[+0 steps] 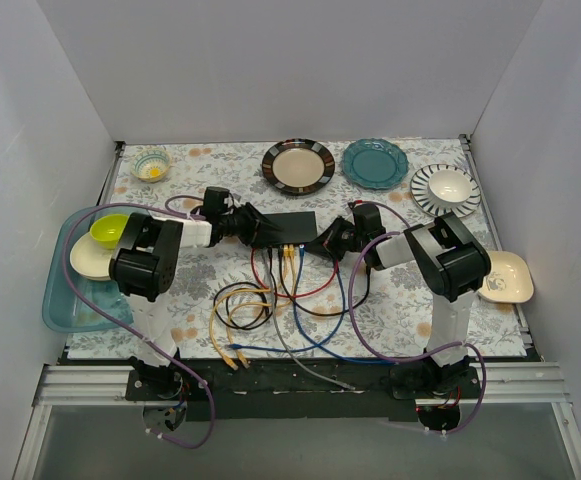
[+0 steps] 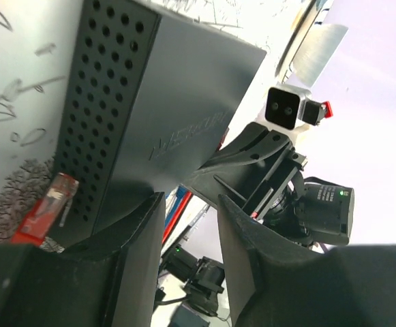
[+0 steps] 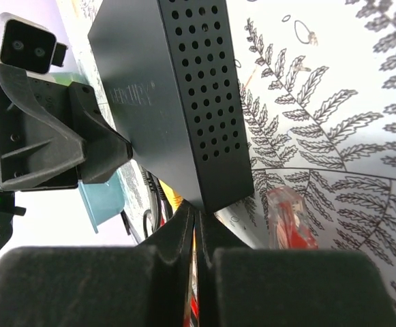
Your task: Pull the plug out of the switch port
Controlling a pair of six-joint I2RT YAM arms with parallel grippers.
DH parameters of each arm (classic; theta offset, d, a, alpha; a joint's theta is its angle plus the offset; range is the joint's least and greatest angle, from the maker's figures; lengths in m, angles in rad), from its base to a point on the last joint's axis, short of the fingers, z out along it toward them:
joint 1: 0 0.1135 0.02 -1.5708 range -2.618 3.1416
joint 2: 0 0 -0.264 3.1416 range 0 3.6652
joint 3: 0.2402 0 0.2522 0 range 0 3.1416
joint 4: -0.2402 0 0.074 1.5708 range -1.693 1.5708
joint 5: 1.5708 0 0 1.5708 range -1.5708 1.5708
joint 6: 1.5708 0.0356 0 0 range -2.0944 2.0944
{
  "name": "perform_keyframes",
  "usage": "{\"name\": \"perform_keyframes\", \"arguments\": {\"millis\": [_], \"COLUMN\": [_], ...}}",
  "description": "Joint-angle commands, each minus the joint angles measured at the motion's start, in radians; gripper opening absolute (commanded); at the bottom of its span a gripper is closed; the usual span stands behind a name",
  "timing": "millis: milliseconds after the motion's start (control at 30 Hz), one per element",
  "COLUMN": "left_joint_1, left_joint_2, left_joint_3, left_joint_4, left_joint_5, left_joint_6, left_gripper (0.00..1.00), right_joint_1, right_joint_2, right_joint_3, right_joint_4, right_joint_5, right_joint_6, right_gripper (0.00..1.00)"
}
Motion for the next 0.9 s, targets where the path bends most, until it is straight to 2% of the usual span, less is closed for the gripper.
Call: {"name": "perform_keyframes", "arguments": {"millis": [0,33,133,167,367,600,867], "left_joint_1": [-0.012,-0.003,0.022,0.026,0.036,0.036,0.036], "left_joint_2": [-0.047,-0.045,-0.044,-0.041,0.037,0.077,0.079], "left_joint_3": [-0.010,-0.004,0.035,0.053,0.162,0.121,0.095], "left_joint_4": [0.024,0.024,0.027,0.024,-0.023,-0.025,-0.037], "left_joint_5": [0.000,-0.006,-0.023,-0.028,-0.051,-0.063,-0.062], "left_joint_6": [-0.032,-0.032,-0.041,-0.040,-0.018,-0.007,0.020], "left_gripper": [0.37,0.37,0.37,0.37,0.37,0.37,0.37], "right_joint_1": [0.006,0.006,0.006,0.006,0.006,0.022,0.029], "right_joint_2": [0.035,0.025,-0.006,-0.012,-0.032,0.012,0.052], "right_joint_3": [-0.019,-0.025,-0.047,-0.053,-0.064,-0.005,0.019], "right_joint_4": [-0.021,-0.020,-0.027,-0.029,-0.044,-0.059,0.003], "right_joint_5": [-0.003,0.005,0.026,0.028,0.037,0.057,0.099], "right_joint_6": [-0.040,-0.038,-0.037,-0.037,-0.035,-0.014,0.069], "right_gripper": [0.09,0.19,0.34,0.36,0.40,0.40,0.38]}}
